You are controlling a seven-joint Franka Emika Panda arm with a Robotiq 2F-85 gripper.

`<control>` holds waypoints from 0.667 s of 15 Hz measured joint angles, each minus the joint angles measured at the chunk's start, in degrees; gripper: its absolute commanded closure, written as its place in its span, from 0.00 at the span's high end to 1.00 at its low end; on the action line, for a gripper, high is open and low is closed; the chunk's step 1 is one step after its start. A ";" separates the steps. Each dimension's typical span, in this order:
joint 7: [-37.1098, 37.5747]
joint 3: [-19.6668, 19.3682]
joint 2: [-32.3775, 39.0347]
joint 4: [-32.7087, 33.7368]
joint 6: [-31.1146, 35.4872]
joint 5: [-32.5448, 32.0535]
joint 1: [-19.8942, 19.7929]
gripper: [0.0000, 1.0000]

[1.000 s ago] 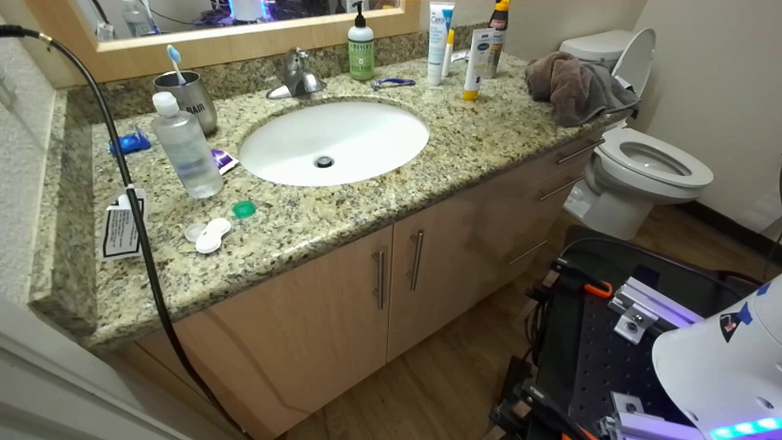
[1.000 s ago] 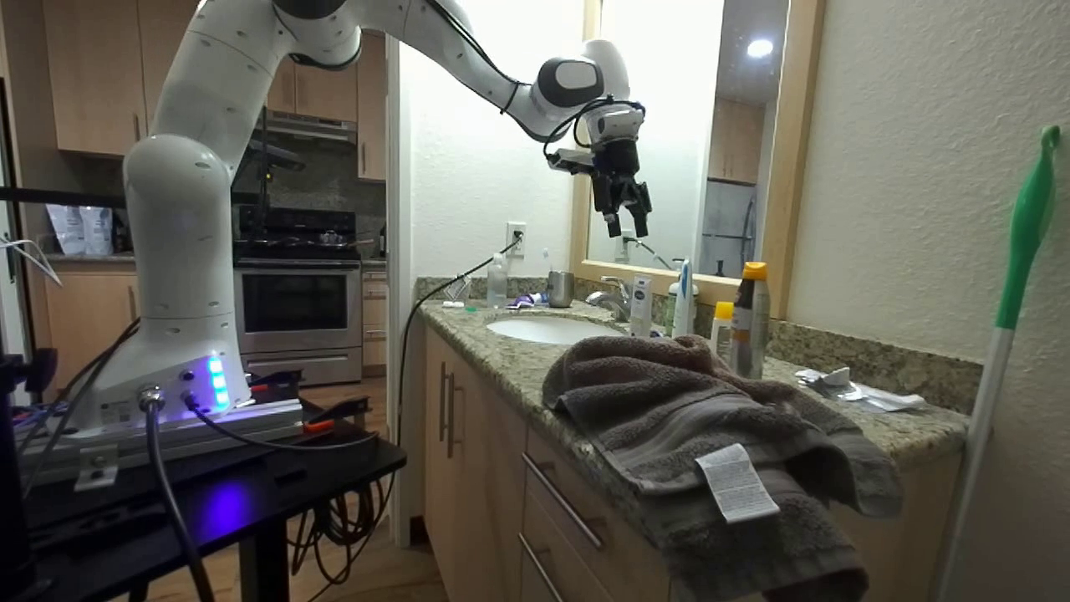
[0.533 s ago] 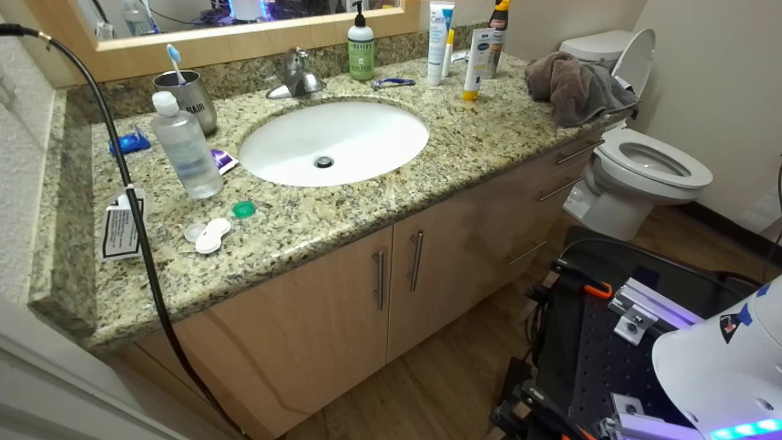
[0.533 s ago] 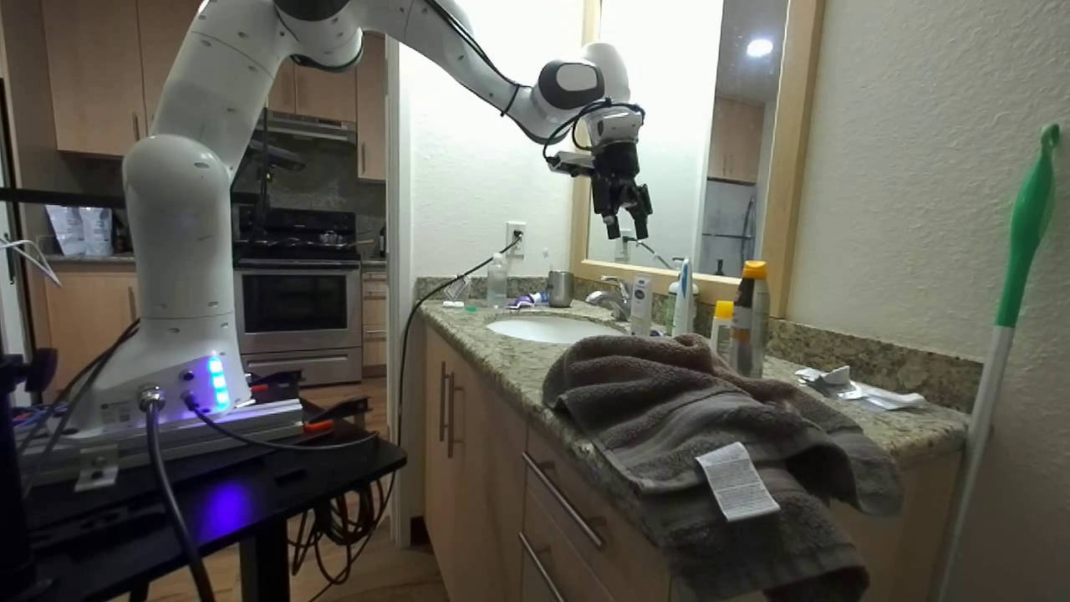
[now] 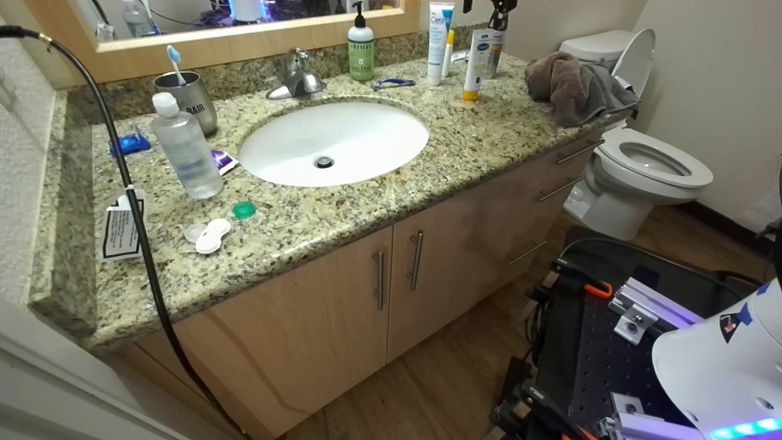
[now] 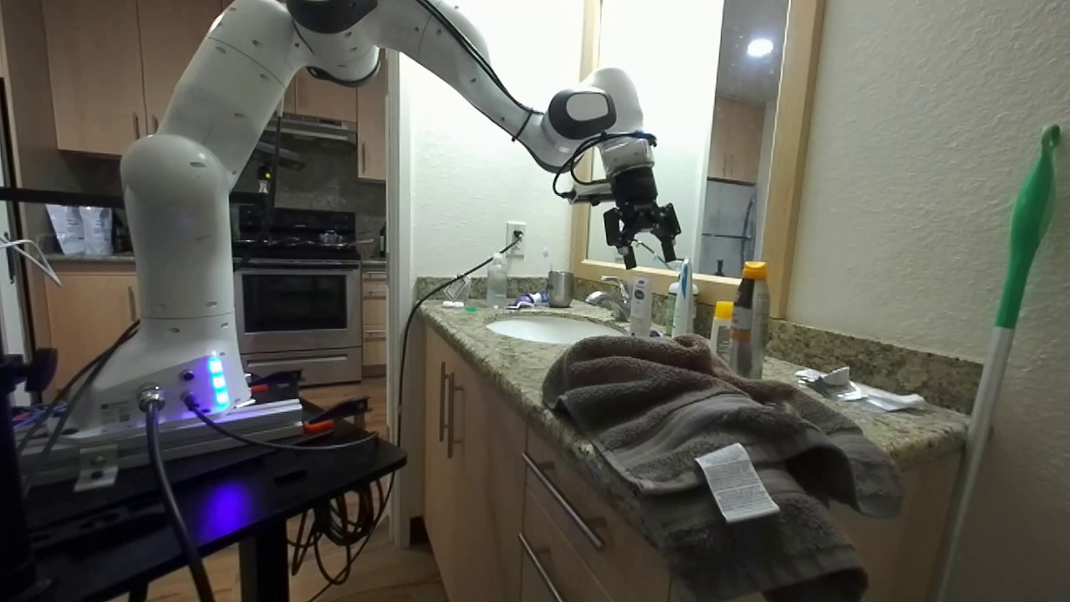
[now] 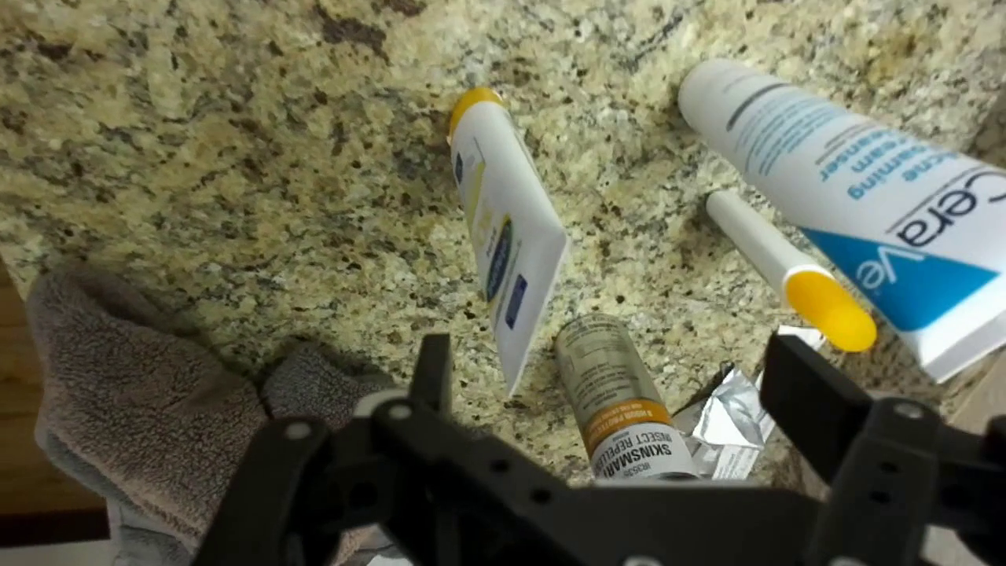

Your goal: Pick the white tube with a yellow lid and put in next to the faucet

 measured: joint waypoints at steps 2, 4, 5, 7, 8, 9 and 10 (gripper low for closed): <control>0.49 -0.02 0.18 0.01 0.54 0.19 -0.47 1.00; 0.50 0.02 0.18 0.07 0.14 0.12 -0.44 1.00; 0.50 0.03 0.25 0.13 -0.75 0.06 -0.43 1.00; 0.55 -0.01 0.43 0.25 -3.09 -0.48 -0.43 1.00; 0.84 -0.14 0.62 0.32 -3.79 -1.16 -0.43 1.00; 1.42 -0.36 0.88 0.36 -4.02 -2.17 -0.42 1.00; 1.98 -0.60 1.25 0.44 -4.03 -3.13 -0.42 1.00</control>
